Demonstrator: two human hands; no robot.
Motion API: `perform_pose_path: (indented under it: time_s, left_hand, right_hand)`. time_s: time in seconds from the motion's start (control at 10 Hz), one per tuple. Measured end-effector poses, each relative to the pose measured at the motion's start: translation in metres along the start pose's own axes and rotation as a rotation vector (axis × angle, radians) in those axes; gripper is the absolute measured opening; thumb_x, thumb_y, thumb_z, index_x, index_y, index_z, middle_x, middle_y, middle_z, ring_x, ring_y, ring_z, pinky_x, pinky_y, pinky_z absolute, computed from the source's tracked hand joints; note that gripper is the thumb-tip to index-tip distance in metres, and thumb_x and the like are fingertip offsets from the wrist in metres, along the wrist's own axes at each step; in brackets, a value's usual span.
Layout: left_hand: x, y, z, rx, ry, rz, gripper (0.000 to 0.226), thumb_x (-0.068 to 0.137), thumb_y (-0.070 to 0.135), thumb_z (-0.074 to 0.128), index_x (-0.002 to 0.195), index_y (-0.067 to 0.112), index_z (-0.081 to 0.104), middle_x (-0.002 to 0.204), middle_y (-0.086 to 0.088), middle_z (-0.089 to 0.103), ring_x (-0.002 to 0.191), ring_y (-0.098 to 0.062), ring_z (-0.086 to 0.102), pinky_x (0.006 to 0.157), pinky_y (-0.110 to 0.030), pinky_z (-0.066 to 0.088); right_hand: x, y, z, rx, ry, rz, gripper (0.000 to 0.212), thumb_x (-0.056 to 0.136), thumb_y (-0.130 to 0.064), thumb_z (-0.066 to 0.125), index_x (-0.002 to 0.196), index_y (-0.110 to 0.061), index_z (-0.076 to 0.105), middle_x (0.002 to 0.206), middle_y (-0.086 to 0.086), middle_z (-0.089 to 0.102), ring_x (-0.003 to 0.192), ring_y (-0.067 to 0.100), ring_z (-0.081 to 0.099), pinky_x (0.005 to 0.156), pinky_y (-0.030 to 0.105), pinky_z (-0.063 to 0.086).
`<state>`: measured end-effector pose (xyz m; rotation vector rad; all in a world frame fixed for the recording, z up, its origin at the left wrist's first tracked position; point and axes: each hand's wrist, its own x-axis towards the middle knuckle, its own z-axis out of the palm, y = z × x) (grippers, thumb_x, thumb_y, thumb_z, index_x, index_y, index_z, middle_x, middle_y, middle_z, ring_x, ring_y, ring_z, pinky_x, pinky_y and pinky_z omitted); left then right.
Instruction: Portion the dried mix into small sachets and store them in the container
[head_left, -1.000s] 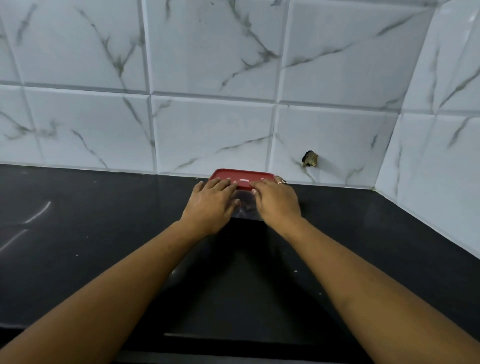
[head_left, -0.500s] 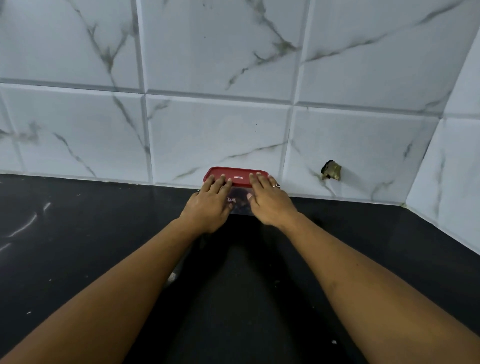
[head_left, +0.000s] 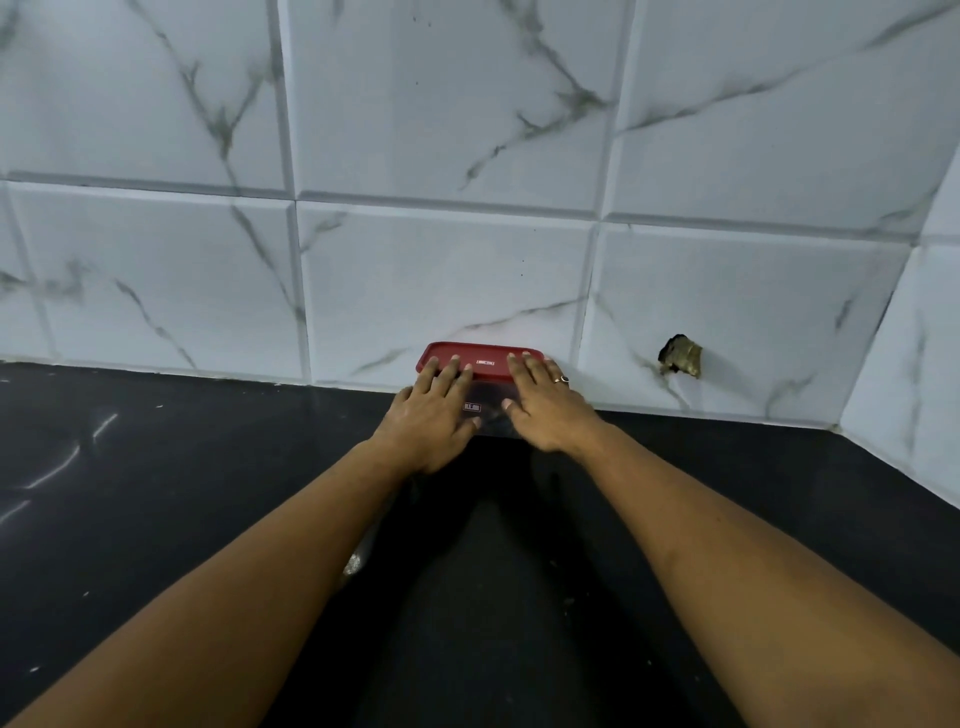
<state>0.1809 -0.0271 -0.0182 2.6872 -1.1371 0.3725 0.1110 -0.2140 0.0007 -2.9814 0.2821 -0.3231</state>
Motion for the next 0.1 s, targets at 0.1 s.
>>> perform_pose_path:
  time_s: [0.1]
  left_hand:
    - [-0.0054, -0.0070, -0.0109, 0.022, -0.002, 0.027, 0.079, 0.106, 0.059, 0.027, 0.165, 0.020, -0.007, 0.174, -0.003, -0.006, 0.160, -0.022, -0.009, 0.128, -0.052, 0.011]
  right_hand:
    - [-0.0141, 0.0123, -0.0147, 0.037, 0.020, -0.045, 0.072, 0.110, -0.042, 0.037, 0.166, -0.028, -0.006, 0.174, 0.000, -0.015, 0.161, 0.023, -0.006, 0.127, 0.055, 0.019]
